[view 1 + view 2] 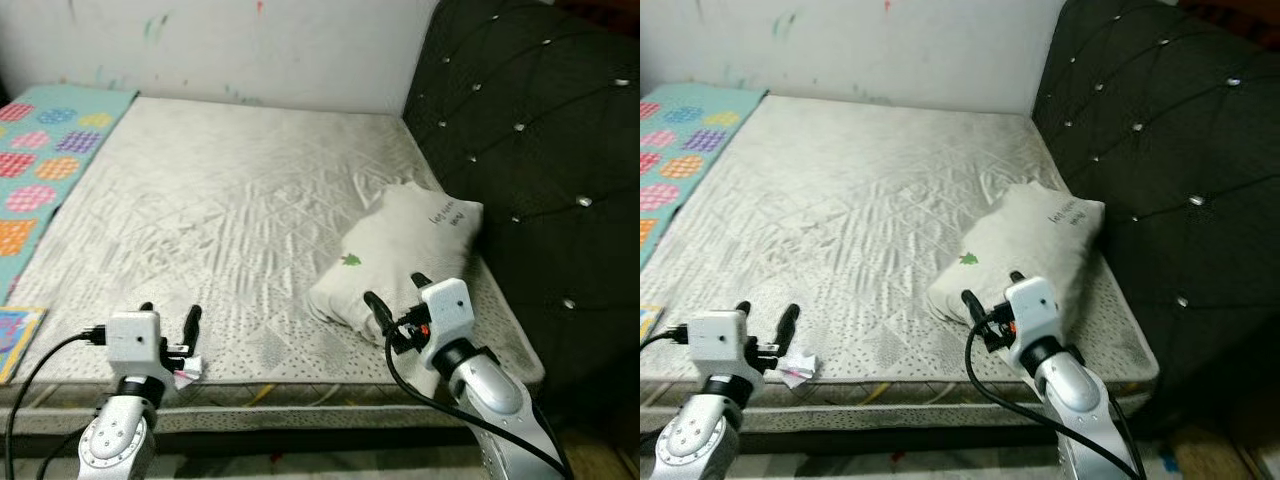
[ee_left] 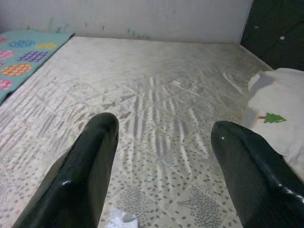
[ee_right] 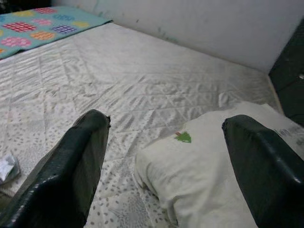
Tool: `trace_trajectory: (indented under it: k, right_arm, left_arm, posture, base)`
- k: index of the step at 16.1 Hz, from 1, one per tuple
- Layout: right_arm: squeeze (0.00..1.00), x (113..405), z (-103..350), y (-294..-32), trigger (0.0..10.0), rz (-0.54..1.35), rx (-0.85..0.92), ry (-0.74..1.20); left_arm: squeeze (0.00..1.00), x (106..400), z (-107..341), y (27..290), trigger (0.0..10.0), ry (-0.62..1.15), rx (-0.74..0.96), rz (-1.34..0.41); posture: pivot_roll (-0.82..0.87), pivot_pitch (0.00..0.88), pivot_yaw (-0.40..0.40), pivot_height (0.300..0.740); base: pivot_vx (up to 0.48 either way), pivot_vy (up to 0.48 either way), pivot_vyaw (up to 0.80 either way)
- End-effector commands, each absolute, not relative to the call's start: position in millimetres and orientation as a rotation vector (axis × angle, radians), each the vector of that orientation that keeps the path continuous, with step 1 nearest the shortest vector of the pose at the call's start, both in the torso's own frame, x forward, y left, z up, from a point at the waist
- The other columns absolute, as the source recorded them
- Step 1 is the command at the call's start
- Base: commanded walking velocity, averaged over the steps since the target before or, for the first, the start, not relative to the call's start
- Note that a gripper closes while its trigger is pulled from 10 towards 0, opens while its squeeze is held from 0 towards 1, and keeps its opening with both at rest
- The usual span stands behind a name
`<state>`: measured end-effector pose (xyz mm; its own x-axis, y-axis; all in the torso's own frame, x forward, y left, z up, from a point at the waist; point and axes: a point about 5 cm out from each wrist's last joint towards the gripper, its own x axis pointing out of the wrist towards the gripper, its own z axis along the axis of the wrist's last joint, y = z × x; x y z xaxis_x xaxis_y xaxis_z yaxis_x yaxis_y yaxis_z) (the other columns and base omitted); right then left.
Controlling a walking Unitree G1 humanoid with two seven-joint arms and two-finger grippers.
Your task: Clean up the room
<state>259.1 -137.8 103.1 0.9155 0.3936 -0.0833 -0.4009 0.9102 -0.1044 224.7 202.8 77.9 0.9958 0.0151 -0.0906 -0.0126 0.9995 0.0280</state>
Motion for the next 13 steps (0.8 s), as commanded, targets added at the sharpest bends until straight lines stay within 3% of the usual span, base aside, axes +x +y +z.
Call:
trace_trajectory:
  k: [1,13]
  right_arm:
    - [0.0,258.6,101.3,-142.7,10.0,0.399,-0.126,0.071]
    - [0.0,258.9,100.9,-142.1,10.0,0.399,-0.12,0.071]
  left_arm:
    - [0.0,226.3,77.5,199.2,10.0,0.099,0.021,0.001]
    - [0.0,227.0,76.7,199.9,10.0,0.107,0.025,0.002]
  posture:
    - [-0.02,0.0,-0.104,0.74]
    - [-0.02,0.0,-0.102,0.74]
  base:
    - [0.0,0.48,0.0]
    - [0.0,0.468,0.0]
